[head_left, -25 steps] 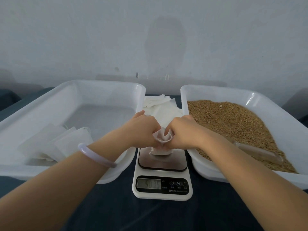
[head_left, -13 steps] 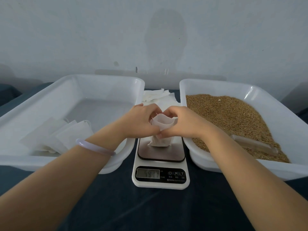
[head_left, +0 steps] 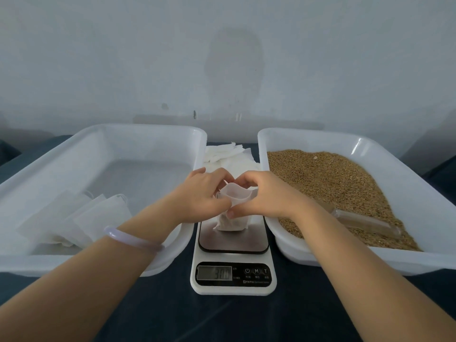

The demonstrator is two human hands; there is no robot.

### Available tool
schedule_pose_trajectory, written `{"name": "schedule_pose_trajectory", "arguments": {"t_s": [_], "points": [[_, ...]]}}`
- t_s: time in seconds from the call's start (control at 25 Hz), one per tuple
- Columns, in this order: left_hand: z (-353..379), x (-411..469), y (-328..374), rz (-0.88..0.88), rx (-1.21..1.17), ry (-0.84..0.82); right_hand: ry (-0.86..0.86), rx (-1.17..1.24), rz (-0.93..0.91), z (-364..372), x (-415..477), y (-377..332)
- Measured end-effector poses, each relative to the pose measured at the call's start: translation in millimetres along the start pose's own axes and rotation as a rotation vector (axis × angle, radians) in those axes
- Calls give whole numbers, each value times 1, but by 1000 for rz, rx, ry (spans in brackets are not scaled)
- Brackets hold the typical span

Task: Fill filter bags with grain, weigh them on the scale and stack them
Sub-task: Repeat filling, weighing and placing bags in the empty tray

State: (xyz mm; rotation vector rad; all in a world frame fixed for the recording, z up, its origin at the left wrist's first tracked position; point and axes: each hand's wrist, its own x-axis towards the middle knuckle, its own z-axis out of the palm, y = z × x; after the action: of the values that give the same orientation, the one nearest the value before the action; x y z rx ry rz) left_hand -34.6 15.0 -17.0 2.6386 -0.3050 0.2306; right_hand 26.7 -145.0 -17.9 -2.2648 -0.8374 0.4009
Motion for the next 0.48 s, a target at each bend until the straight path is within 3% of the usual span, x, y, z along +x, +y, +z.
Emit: {"name": "schedule_pose_trajectory", "arguments": {"t_s": [0.48], "points": [[-1,-3,2,-11,-28,-28,8,14,-13,0,2,4]]}}
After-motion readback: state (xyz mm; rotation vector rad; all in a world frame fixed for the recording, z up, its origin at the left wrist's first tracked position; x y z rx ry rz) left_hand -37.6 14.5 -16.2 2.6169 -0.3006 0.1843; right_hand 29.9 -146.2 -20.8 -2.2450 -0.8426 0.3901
